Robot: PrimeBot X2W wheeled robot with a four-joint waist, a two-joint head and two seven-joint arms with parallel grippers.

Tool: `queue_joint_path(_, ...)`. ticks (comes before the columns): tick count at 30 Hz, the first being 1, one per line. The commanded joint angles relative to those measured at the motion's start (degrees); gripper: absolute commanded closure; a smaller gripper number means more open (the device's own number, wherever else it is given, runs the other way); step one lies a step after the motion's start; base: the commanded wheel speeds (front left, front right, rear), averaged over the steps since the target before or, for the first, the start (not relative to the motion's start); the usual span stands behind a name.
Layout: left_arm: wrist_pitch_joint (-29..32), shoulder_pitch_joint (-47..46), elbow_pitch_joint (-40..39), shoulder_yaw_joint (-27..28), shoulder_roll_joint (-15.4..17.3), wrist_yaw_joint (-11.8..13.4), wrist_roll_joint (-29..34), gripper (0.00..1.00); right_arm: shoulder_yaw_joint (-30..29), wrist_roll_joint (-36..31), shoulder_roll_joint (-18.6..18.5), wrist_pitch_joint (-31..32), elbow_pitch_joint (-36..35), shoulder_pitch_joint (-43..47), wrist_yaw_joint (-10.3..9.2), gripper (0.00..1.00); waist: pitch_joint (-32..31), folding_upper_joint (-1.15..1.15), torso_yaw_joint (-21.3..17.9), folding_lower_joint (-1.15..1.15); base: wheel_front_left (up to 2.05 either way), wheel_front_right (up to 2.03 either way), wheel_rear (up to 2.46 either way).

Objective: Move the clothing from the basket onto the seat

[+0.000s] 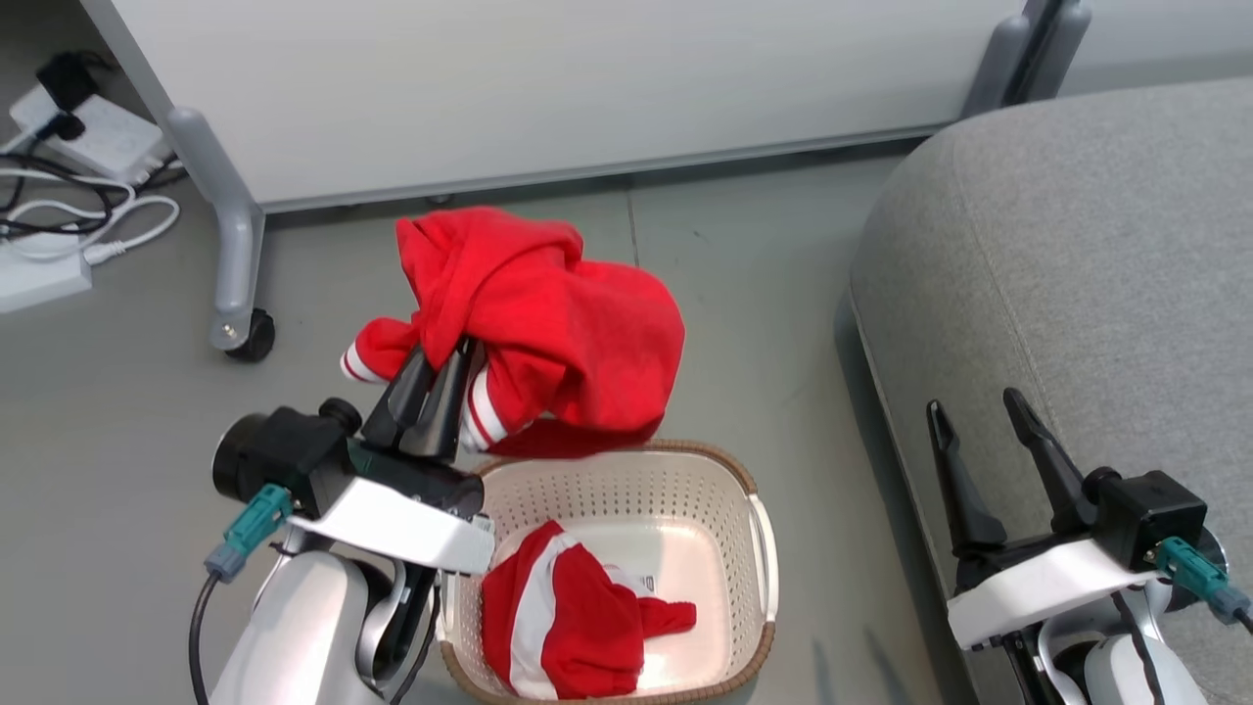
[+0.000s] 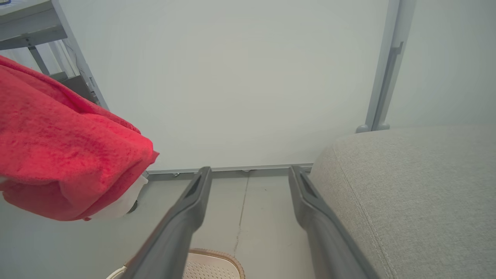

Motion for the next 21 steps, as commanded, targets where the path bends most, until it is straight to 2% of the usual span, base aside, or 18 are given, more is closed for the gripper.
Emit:
queue_joint_path(1, -0.25, 0.81, -0.36, 0.21, 0.25, -0.06, 0.27, 1.00, 0.19, 0.40, -0.34, 0.16, -0.43, 0.86, 0.13, 0.00, -1.55, 0.00, 0.12, 0.00, 0.00, 0.00, 0.00)
queue_joint_path(10, -0.14, 6.21, -0.88, -1.03, 0.23, 0.35, 0.64, 1.00, 1.07, 1.23, -0.34, 1.57, -1.78, 4.71, 0.12, 0.00, -5.97, 0.00, -0.13, 0.00, 0.00, 0.00, 0.00)
queue_joint_path(21, 1.14, 9.11, -2.29, -1.78, 0.74, 1.41, 0.23, 1.00, 1.05, 1.86, -0.34, 2.30, -3.19, 7.11, 0.12, 0.00, -8.01, 0.00, -0.11, 0.00, 0.00, 0.00, 0.00)
